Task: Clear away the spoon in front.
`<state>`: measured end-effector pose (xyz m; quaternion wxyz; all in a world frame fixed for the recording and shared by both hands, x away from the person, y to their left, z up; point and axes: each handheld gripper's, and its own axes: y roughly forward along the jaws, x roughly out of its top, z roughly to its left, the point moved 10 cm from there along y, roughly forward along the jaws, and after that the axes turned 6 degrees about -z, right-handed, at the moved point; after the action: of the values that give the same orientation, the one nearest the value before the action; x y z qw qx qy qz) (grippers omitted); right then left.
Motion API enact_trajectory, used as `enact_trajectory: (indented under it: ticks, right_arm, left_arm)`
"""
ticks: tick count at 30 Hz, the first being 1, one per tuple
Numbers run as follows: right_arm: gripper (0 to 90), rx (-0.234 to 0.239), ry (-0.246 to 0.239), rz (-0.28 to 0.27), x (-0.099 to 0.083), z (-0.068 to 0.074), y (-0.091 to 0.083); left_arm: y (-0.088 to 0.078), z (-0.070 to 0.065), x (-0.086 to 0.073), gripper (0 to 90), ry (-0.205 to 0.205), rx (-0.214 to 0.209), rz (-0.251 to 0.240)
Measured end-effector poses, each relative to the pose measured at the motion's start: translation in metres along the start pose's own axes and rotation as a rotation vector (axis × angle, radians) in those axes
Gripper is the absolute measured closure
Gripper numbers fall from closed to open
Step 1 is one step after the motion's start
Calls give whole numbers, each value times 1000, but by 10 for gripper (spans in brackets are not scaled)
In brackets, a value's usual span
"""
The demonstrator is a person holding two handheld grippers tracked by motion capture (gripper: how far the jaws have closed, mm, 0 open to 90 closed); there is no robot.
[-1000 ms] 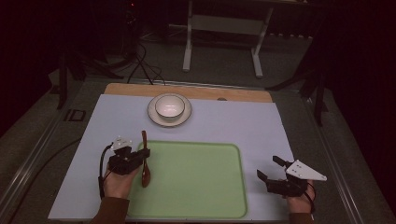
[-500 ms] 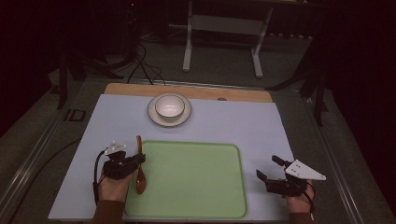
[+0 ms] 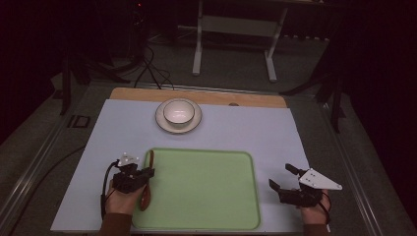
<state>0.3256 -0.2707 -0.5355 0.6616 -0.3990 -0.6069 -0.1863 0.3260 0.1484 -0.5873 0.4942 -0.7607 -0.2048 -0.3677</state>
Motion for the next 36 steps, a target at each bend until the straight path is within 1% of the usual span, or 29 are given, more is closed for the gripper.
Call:
enact_trajectory:
  ticks: [3, 4, 6, 8, 9, 15, 21, 25, 28, 30, 31, 32, 36]
  right_arm:
    - [149, 1, -1, -1, 0, 0, 0]
    - [149, 1, -1, -1, 0, 0, 0]
    - [149, 2, -2, -2, 0, 0, 0]
    - [149, 2, -1, -2, 0, 0, 0]
    - [149, 3, -1, -2, 0, 0, 0]
    - [149, 3, -1, -1, 0, 1, 0]
    - [149, 4, -3, -1, 0, 1, 0]
    - [149, 3, -4, -1, 1, 1, 0]
    - [149, 2, -5, -1, 1, 1, 0]
    - [149, 2, -7, -1, 1, 0, 0]
    - [149, 1, -7, -1, 1, 0, 0]
    - [149, 1, -8, -1, 1, 0, 0]
    - [149, -2, -9, -2, 1, -1, -1]
  left_arm:
    - [4, 0, -2, 784, 2, 3, 15]
    - [6, 0, -4, 784, 13, 18, 29]
    - [7, -1, -5, 783, 20, 26, 38]
    - [8, -1, -6, 778, 33, 46, 46]
    - [8, -1, -7, 775, 33, 50, 48]
    - [6, 2, -7, 761, 19, 62, 46]
    - [5, 2, -5, 722, 29, 72, 40]
    - [2, 2, -2, 666, 37, 74, 24]
    - [-2, 3, 2, 618, 41, 73, -2]
    - [-6, 4, 6, 586, 62, 83, -23]
    - [-6, 4, 6, 570, 62, 83, -23]
    - [-12, 4, 10, 552, 86, 96, -48]
    - [-19, 8, 16, 483, 109, 121, -79]
